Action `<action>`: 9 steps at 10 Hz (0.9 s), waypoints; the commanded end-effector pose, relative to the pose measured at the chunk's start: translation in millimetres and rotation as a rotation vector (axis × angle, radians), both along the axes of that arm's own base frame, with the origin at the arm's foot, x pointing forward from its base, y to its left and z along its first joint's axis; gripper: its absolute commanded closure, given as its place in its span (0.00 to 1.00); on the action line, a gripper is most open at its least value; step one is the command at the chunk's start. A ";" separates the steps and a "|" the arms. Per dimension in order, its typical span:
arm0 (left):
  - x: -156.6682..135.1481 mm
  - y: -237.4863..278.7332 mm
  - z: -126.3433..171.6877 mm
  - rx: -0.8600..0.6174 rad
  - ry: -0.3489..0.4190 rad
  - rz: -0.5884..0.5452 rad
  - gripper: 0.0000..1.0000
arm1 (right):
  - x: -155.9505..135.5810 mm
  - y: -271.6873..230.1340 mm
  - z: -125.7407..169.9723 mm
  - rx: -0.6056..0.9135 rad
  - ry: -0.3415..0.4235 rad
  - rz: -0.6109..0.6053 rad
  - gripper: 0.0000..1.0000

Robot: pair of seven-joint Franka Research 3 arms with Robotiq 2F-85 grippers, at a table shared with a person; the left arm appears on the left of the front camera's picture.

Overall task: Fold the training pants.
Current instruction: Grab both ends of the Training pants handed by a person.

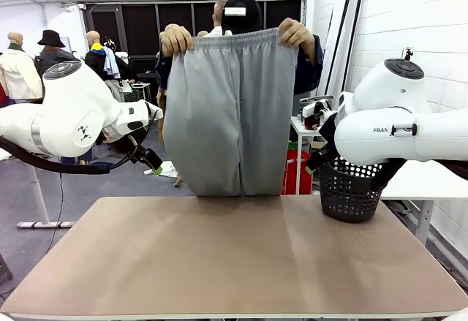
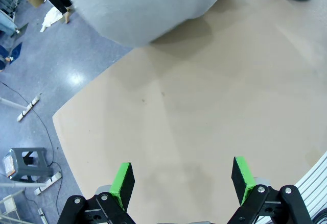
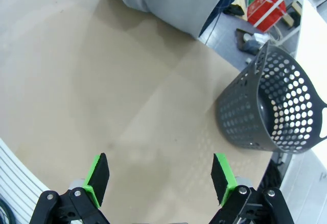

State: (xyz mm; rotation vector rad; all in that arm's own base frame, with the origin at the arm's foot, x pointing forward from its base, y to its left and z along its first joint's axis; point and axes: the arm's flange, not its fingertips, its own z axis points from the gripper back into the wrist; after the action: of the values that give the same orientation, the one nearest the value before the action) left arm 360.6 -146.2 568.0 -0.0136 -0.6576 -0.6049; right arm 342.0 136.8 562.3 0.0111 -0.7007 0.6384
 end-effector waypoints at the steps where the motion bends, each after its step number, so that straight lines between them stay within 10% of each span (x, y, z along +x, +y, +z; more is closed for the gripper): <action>1: 0.0 0.4 0.3 -0.001 0.000 -0.002 0.00 | 0.1 -0.3 0.3 0.001 0.000 0.000 0.00; 9: 0.0 0.4 0.3 -0.001 0.000 -0.002 0.00 | 0.1 -0.3 0.3 0.001 0.000 0.000 0.00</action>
State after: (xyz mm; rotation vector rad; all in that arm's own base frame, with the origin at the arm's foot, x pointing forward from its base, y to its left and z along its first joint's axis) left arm 360.6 -146.2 568.0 -0.0136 -0.6576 -0.6049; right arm 342.0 136.8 562.3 0.0111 -0.7007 0.6384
